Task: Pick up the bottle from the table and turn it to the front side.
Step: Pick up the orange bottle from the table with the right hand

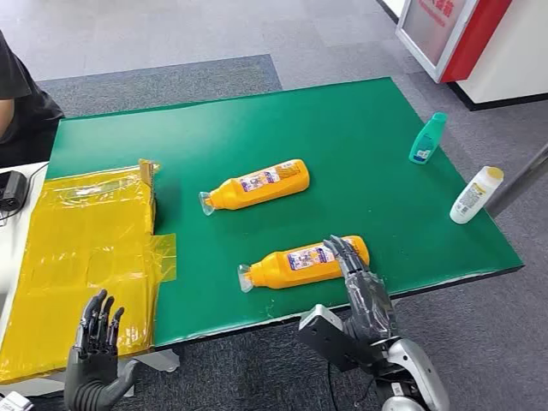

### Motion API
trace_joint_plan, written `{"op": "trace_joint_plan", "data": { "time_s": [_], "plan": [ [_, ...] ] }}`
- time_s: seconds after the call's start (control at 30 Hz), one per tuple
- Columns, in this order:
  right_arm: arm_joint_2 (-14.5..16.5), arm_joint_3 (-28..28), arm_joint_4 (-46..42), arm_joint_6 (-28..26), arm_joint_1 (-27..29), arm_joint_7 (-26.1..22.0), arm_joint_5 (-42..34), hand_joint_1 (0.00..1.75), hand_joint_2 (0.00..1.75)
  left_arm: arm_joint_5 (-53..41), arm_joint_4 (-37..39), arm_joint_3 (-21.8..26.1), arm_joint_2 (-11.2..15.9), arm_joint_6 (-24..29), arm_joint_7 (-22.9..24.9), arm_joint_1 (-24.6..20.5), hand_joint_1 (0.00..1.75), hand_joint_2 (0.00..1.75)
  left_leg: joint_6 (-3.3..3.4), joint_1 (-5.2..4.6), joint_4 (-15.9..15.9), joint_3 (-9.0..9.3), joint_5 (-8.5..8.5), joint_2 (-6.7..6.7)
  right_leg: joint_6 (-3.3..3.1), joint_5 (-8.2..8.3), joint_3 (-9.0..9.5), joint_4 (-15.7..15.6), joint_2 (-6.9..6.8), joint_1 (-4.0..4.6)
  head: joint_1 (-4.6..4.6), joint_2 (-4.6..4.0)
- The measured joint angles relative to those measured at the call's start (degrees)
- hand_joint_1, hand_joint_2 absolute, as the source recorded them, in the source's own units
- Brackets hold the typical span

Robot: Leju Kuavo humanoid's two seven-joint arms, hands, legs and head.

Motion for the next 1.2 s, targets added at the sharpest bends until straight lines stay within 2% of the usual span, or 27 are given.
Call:
{"op": "trace_joint_plan", "data": {
  "time_s": [0.2, 0.37, 0.53, 0.93, 1.2],
  "plan": [
    [-1.93, -0.11, 5.93, 4.18, -5.75, 2.93, -1.10, 0.00, 1.75, -0.43, 1.98, -2.94, 2.38, 3.37, -1.15, -1.84, 0.00, 1.75, 0.03, -0.02, 0.00, 0.01, 0.08, 0.00, 0.03, 0.09, 0.01, 0.00, -0.01, -0.01, 0.01, 0.00],
    [-4.83, -0.15, 14.10, 8.08, -12.10, 5.05, -1.34, 0.00, 1.75, 3.86, 5.44, -6.00, 5.14, 1.25, -1.67, -3.99, 0.00, 1.75, 0.05, -0.04, 0.00, 0.00, 0.17, 0.00, 0.04, 0.18, 0.01, 0.00, -0.01, -0.03, 0.01, 0.00],
    [-6.77, 0.13, 22.00, 9.37, -17.21, 5.85, -1.16, 0.00, 1.75, 4.60, 8.52, -8.93, 6.95, 1.41, -1.88, -5.77, 0.00, 1.75, 0.07, -0.06, 0.00, -0.01, 0.19, 0.00, 0.07, 0.21, 0.01, 0.00, -0.01, -0.05, 0.01, 0.00],
    [-9.21, 2.14, 31.19, 11.32, -23.58, 7.24, 0.53, 0.00, 1.75, 5.31, 11.22, -13.11, 9.37, 4.08, -1.88, -7.24, 0.00, 1.75, 0.08, -0.07, 0.00, -0.04, 0.18, 0.00, 0.06, 0.18, -0.01, 0.00, -0.04, -0.05, 0.00, 0.00],
    [-9.52, 3.40, 33.92, 10.58, -26.38, 8.24, 4.35, 0.00, 1.75, 4.90, 12.04, -15.45, 10.15, 7.39, -1.88, -7.37, 0.00, 1.75, 0.11, -0.09, 0.01, -0.04, 0.21, 0.00, 0.11, 0.23, -0.01, 0.00, -0.06, -0.07, 0.01, 0.00]
  ]
}}
